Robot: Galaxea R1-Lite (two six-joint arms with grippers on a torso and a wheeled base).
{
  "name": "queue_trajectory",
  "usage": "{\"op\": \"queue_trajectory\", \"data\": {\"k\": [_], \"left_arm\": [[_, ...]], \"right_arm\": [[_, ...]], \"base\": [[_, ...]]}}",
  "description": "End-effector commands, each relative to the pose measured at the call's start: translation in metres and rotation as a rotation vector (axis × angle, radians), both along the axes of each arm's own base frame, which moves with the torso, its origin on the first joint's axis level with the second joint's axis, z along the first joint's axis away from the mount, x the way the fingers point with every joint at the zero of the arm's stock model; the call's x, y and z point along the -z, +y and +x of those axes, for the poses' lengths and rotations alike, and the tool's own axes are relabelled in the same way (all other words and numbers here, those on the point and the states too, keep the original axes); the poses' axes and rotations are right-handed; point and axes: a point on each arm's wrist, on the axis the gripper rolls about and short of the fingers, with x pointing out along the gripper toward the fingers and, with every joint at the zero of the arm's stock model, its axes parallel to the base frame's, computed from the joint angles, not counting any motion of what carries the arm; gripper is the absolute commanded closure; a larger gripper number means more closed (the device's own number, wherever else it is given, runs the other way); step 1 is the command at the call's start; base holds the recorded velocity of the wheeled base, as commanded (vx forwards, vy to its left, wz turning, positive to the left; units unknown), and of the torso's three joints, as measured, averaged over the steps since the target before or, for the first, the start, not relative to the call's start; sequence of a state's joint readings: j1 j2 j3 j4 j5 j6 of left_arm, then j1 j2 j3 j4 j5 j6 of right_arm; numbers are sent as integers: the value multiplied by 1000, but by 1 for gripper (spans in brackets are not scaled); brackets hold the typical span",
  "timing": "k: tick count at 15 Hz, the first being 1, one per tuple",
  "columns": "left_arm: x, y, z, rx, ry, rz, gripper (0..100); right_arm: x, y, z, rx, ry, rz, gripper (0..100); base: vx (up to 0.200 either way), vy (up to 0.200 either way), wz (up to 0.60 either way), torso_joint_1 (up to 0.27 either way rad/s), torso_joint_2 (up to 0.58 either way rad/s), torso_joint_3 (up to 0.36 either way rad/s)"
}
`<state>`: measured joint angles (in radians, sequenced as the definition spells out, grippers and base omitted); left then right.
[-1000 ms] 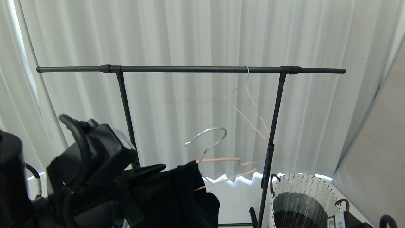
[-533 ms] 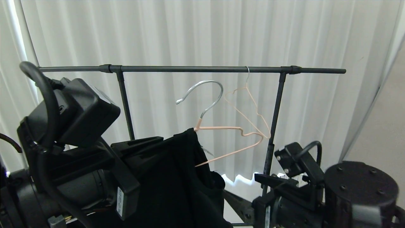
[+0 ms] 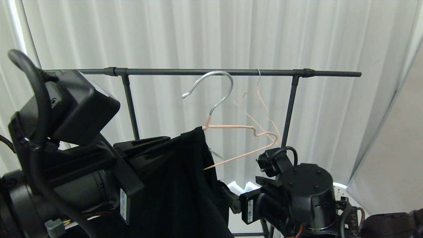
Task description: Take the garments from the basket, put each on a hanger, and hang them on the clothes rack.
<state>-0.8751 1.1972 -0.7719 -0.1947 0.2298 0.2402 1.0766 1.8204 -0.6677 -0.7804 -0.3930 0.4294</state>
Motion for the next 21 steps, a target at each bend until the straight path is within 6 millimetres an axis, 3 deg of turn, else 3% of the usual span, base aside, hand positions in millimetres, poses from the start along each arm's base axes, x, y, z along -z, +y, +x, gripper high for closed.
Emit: {"op": "queue_trajectory", "data": {"k": [1,10,11,15,17,21], "left_arm": [[-1,1,-1,1,-4,-3,100],[5,8,-6,-7,1,3,100],[8,10,-7,-8,7,10,100],[17,16,-12,-7,17,25,100],[39,21,-17,-2,62,78,100],[56,22,-22,29,103,123,100]], "right_arm": [[17,7,-2,-10,23,-51,0],[35,-13,-5,128,27,-199,0],[36,-14,-5,146,21,-206,100],[29,-29,9,236,8,-198,100],[14,-46,23,283,-18,-171,100],[-19,-74,33,270,-70,-99,100]], "base": [[0,0,0,0,0,0],[0,0,0,0,0,0],[0,0,0,0,0,0],[0,0,0,0,0,0],[0,0,0,0,0,0],[0,0,0,0,0,0]]}}
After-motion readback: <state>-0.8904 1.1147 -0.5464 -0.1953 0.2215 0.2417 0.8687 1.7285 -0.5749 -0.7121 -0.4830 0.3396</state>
